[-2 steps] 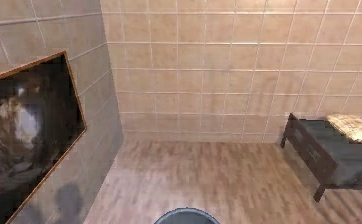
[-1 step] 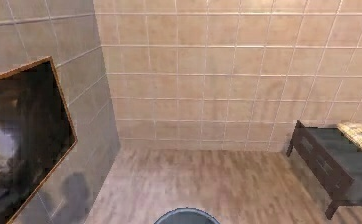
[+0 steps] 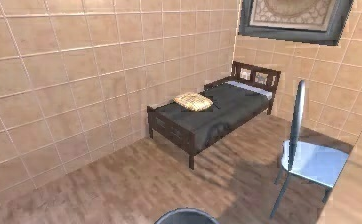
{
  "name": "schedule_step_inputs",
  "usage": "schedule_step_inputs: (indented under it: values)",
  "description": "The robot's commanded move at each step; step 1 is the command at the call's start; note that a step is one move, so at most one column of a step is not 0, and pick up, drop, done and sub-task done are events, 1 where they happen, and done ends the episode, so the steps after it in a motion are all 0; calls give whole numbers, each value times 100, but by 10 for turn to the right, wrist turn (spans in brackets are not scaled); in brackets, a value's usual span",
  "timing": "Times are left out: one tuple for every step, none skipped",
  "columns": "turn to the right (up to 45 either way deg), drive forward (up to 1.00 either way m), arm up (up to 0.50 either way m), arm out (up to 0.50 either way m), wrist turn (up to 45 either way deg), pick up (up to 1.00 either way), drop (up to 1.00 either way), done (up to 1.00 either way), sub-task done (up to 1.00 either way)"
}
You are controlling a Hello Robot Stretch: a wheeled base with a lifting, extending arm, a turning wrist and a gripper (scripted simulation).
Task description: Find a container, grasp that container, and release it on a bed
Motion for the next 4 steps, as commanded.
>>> schedule_step_inputs:
  values:
    - [120, 0, 0, 0, 0, 0, 0, 0, 0]
    - [0, 30, 0, 0, 0, 0, 0, 0, 0]
    - [60, 0, 0, 0, 0, 0, 0, 0, 0]
    - [0, 20, 0, 0, 0, 0, 0, 0, 0]
